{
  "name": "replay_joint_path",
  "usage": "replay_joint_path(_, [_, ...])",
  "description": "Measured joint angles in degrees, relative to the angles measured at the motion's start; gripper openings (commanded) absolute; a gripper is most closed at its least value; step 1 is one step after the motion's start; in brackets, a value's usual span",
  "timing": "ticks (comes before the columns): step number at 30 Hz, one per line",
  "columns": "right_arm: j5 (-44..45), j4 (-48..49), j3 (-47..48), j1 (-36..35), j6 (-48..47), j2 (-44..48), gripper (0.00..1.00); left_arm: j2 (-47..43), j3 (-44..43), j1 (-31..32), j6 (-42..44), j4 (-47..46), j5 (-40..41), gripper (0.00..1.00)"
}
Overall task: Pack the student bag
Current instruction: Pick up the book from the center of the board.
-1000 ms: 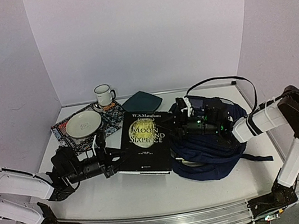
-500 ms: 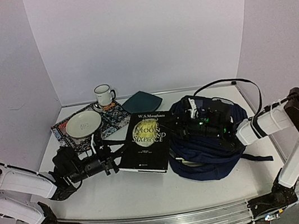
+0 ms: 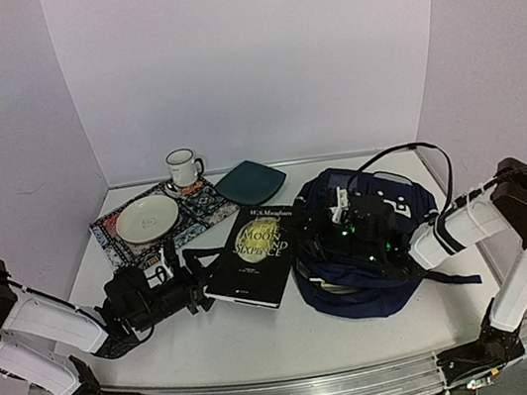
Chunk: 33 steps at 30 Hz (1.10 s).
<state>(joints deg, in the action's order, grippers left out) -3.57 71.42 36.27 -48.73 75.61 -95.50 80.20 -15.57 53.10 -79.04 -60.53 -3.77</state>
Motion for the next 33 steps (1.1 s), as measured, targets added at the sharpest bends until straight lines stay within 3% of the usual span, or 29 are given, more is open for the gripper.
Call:
replay_joint_path(16, [10.2,-0.2,4.2,-2.5,-3.2,-2.1,0.00,3.8,-0.3,3.7,-3.9,-3.9,8.8,0.94])
replay_joint_path(25, [16.8,-0.7,5.7,-2.3,-5.9,-2.8,0.00,11.9,-3.6,6.1,-4.6,-11.0,8.2,0.83])
replay_joint_path(29, [18.0,-1.4,5.7,-2.5,-6.8,-2.9,0.00,14.5,-3.9,6.8,-4.3,-12.1,8.3,0.73])
replay_joint_path(33, [19.0,-1.6,5.7,-2.8,-6.8,-3.4,0.00,16.1,-4.2,6.9,-3.3,-12.3,8.7,0.73])
